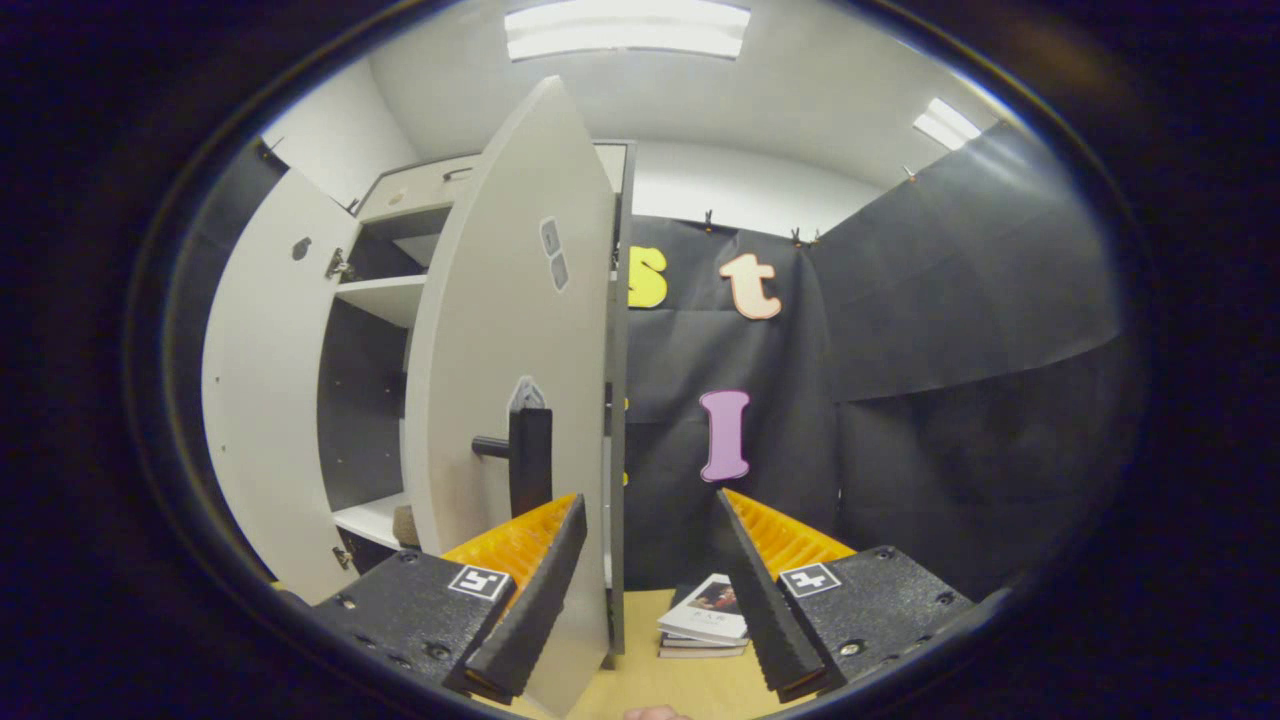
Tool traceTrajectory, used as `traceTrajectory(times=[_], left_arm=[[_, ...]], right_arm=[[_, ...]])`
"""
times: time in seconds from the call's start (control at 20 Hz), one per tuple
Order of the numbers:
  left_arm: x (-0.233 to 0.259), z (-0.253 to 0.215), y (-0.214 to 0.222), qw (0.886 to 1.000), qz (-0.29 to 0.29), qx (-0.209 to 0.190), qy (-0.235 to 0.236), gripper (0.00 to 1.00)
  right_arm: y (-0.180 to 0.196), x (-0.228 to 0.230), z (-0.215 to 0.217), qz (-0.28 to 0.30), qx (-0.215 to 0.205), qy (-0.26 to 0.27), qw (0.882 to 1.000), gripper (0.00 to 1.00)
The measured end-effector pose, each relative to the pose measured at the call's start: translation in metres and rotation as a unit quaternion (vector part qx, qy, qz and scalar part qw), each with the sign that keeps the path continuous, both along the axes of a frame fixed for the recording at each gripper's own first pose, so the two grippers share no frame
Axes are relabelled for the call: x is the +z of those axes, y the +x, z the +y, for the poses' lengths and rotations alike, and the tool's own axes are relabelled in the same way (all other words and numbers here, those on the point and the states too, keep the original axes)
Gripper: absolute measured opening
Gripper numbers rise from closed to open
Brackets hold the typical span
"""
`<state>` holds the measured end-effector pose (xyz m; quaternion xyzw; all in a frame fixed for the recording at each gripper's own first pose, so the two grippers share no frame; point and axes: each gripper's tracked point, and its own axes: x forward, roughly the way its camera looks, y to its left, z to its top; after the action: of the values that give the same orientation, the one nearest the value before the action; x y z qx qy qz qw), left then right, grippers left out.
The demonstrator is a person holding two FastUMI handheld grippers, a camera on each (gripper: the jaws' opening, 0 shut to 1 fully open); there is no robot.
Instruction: Grab one shoe with the right hand and put it into the shoe cabinet, grab the other shoe with the left hand and put it into the shoe cabinet; then close the right door with the right hand and the left door with the left hand.
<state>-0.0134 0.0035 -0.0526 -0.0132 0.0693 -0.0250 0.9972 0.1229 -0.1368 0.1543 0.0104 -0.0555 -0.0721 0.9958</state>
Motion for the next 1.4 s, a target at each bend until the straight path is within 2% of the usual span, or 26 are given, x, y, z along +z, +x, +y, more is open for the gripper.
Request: traceTrajectory(times=[0.45,0.65,0.9,1.15,1.4], left_arm=[[0.003,0.011,-0.001,1.0,-0.007,0.011,0.004,0.87],[0.003,0.013,-0.004,1.0,-0.004,0.008,0.01,0.87],[0.0,0.016,-0.007,1.0,0.007,0.006,0.012,0.87],[0.004,0.017,-0.009,1.0,0.004,0.003,0.012,0.87],[0.009,0.01,-0.008,1.0,0.001,-0.008,0.013,0.87]], right_arm=[[0.02,0.002,0.061,-0.001,0.05,0.004,0.999,0.84],[0.046,0.001,0.097,-0.006,0.072,0.009,0.997,0.84],[0.07,-0.002,0.118,-0.013,0.076,0.018,0.997,0.84],[0.053,0.006,0.109,-0.024,0.077,0.031,0.996,0.85],[0.012,-0.001,0.094,-0.032,0.062,0.005,0.998,0.85]])
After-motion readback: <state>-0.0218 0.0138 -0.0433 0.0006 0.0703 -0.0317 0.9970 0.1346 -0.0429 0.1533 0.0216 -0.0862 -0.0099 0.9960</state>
